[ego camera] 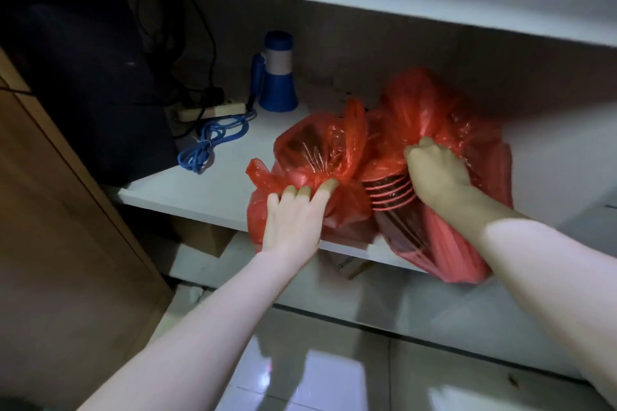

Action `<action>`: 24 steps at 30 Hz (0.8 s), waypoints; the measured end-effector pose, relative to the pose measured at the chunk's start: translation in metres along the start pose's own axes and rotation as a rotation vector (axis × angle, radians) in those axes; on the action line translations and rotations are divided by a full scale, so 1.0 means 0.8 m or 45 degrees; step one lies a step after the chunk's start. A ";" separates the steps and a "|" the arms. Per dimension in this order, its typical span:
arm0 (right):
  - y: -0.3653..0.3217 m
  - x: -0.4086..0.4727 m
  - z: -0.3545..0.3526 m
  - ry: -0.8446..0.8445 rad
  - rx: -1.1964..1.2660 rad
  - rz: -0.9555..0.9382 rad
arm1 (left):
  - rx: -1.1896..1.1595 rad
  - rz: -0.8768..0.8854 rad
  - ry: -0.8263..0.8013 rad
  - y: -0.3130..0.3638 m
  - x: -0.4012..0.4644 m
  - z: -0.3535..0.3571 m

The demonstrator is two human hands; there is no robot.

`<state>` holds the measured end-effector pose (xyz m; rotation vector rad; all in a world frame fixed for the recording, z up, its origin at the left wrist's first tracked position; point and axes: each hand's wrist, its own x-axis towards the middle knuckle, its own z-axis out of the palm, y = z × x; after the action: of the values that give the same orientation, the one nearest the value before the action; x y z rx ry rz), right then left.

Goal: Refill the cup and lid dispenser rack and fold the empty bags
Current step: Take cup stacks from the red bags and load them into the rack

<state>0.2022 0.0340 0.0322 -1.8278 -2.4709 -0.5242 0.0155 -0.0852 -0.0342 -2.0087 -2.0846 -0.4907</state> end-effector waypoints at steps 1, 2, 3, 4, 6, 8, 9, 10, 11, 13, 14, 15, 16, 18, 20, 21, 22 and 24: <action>0.002 -0.011 -0.010 -0.002 0.002 -0.009 | -0.028 0.009 0.030 0.002 -0.003 -0.011; 0.004 -0.023 -0.019 0.001 0.010 -0.020 | -0.058 0.024 0.058 0.005 -0.007 -0.022; 0.006 -0.036 -0.027 0.004 0.018 -0.042 | -0.078 0.044 0.083 0.007 -0.011 -0.033; 0.008 -0.049 -0.033 0.022 0.039 -0.076 | -0.083 0.068 0.104 0.010 -0.016 -0.045; 0.006 -0.078 -0.043 0.055 0.108 -0.098 | -0.075 0.101 0.169 0.015 -0.030 -0.065; -0.001 -0.107 -0.053 -0.001 0.307 -0.089 | -0.048 0.107 0.225 0.020 -0.051 -0.084; -0.004 -0.123 -0.061 -0.029 0.394 -0.080 | -0.040 0.107 0.242 0.022 -0.063 -0.093; -0.007 -0.137 -0.066 -0.038 0.428 -0.078 | -0.037 0.105 0.249 0.023 -0.077 -0.101; -0.009 -0.151 -0.073 -0.024 0.418 -0.086 | -0.032 0.104 0.247 0.023 -0.091 -0.110; -0.009 -0.176 -0.085 0.022 0.364 -0.143 | -0.007 0.109 0.247 0.022 -0.119 -0.127; -0.007 -0.189 -0.093 0.033 0.320 -0.178 | 0.005 0.115 0.259 0.022 -0.132 -0.136; -0.003 -0.204 -0.103 0.012 0.366 -0.170 | 0.012 0.126 0.278 0.022 -0.144 -0.145; 0.002 -0.219 -0.109 0.000 0.367 -0.177 | 0.013 0.139 0.298 0.024 -0.155 -0.155; 0.013 -0.250 -0.120 -0.020 0.439 -0.126 | -0.004 0.156 0.327 0.032 -0.174 -0.174; 0.028 -0.285 -0.134 -0.070 0.640 0.048 | -0.040 0.189 0.337 0.047 -0.190 -0.191; 0.038 -0.304 -0.138 -0.068 0.752 0.113 | -0.058 0.222 0.342 0.057 -0.197 -0.198; 0.049 -0.322 -0.139 -0.048 0.791 0.143 | -0.073 0.256 0.352 0.067 -0.205 -0.203; 0.072 -0.357 -0.146 -0.077 0.873 0.291 | -0.100 0.307 0.383 0.092 -0.216 -0.212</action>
<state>0.3244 -0.2485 0.0954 -1.7797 -2.0427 0.3553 0.0840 -0.3074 0.0653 -2.0447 -1.6479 -0.7825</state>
